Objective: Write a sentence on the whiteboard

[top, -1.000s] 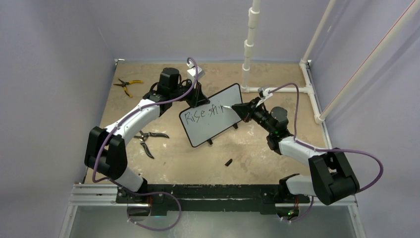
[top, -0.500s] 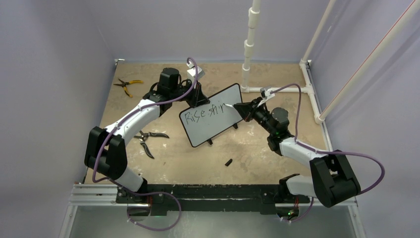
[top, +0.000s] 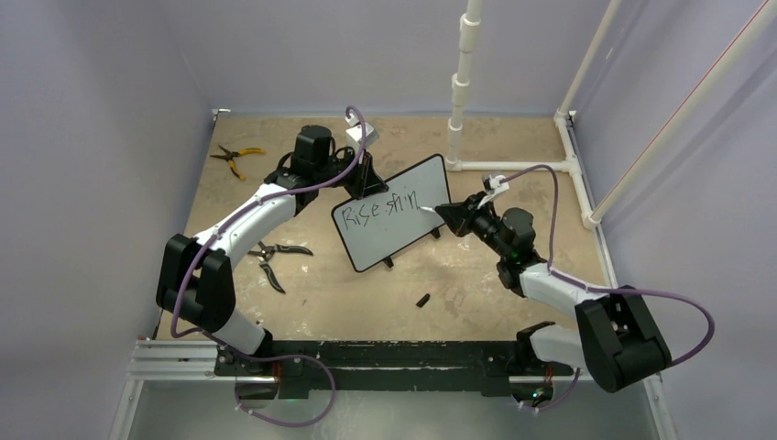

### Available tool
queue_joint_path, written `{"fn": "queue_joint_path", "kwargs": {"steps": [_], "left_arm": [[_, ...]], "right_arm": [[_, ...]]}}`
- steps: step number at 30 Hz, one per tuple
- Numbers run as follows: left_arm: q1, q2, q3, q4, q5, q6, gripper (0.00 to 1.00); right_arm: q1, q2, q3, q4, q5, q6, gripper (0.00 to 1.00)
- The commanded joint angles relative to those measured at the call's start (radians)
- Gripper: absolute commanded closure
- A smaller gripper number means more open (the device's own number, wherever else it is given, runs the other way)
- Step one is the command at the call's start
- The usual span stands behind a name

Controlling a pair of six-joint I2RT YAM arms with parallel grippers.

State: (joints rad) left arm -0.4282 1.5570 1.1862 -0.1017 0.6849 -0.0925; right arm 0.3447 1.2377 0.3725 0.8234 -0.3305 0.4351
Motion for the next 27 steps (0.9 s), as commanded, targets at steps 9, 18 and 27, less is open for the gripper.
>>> {"fn": "queue_joint_path", "kwargs": {"steps": [9, 18, 27], "left_arm": [[-0.007, -0.029, -0.012, 0.006, 0.031, 0.023, 1.0], [-0.007, -0.029, -0.012, 0.005, 0.028, 0.025, 1.0], [-0.007, -0.028, -0.011, 0.007, 0.029, 0.024, 1.0]], "right_arm": [[-0.007, -0.011, 0.091, 0.051, 0.007, 0.011, 1.0], [-0.017, 0.035, 0.106, 0.042, 0.032, 0.014, 1.0], [-0.049, 0.011, 0.095, 0.016, 0.066, 0.021, 1.0]]}}
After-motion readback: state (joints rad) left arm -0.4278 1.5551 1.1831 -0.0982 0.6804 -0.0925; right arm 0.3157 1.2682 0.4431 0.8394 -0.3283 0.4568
